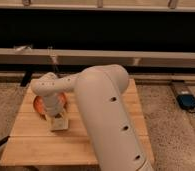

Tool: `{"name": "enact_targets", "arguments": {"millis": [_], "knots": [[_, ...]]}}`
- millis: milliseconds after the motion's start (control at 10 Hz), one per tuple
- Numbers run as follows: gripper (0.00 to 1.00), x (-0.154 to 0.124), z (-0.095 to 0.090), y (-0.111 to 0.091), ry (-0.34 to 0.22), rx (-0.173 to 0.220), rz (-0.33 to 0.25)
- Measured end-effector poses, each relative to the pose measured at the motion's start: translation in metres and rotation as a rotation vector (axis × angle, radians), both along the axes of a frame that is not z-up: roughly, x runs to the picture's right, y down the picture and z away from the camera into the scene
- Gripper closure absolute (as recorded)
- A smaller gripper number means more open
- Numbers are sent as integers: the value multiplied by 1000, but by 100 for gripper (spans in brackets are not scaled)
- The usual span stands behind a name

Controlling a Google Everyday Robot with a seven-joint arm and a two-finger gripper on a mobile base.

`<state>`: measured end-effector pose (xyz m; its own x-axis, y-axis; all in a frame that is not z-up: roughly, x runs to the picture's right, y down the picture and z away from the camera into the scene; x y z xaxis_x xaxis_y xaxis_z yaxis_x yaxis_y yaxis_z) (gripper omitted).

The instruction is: Wipe the white sponge on the table

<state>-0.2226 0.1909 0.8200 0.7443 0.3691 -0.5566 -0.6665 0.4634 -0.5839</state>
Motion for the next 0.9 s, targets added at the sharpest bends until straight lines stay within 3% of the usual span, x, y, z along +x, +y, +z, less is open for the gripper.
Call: {"name": "enact_targets", "arguments": {"millis": [500,900], "knots": [[35,-3,3,5,21,67,-24],[35,-7,5,10,54,139,-80]]}}
